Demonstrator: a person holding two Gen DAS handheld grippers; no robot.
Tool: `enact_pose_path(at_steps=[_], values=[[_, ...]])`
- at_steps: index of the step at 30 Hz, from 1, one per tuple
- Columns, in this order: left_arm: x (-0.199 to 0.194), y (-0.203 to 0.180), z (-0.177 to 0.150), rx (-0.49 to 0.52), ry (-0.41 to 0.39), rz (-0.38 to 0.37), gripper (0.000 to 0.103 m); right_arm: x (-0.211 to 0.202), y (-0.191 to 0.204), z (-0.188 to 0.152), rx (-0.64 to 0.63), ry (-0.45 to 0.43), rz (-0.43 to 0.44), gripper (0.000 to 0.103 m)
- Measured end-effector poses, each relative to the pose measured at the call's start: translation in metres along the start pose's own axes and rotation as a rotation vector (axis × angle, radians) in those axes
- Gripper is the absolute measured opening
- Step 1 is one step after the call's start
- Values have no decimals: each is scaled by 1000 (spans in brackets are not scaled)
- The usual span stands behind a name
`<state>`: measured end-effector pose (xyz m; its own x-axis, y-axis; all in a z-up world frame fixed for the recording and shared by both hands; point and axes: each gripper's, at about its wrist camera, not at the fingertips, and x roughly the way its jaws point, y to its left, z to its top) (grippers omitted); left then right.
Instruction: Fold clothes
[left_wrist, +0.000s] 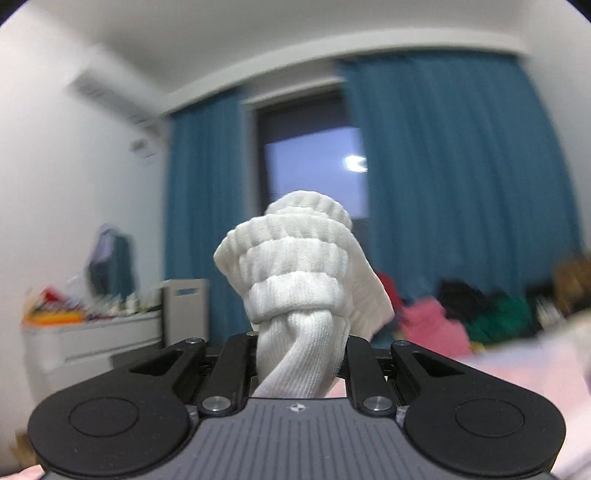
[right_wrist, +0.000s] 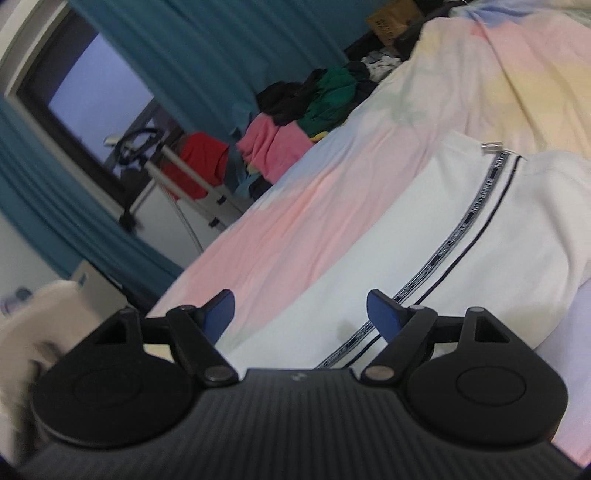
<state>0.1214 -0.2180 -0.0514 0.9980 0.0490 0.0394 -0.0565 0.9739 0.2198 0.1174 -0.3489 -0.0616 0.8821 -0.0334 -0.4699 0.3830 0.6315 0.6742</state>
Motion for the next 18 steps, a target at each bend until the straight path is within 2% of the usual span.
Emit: enact_pose_path(at_steps=[4,7,10,12,13,14,15,16,18], values=[[-12,-85,-52,245,36,-160,15,7,-15,4,65,25,35,81],[-8,-118,-86,376,135,-253,15,16,-18,0,95,76,73,81],[1,-124,-88,372,176,-289,20,25,-21,-3,125,126,112,81],[9,-122,-85,395,216,-313,34,31,-23,-6,145,160,137,81],[14,-121,-84,416,246,-325,51,34,-24,-7,155,176,150,82],[16,-112,-84,429,260,-341,64,36,-22,-8,148,186,159,82],[18,-103,-84,442,275,-357,69,35,-19,-9,138,189,168,82],[20,-94,-83,455,289,-372,80,34,-16,-10,130,191,178,82],[25,-77,-83,480,318,-404,83,33,-13,-12,122,197,199,82]])
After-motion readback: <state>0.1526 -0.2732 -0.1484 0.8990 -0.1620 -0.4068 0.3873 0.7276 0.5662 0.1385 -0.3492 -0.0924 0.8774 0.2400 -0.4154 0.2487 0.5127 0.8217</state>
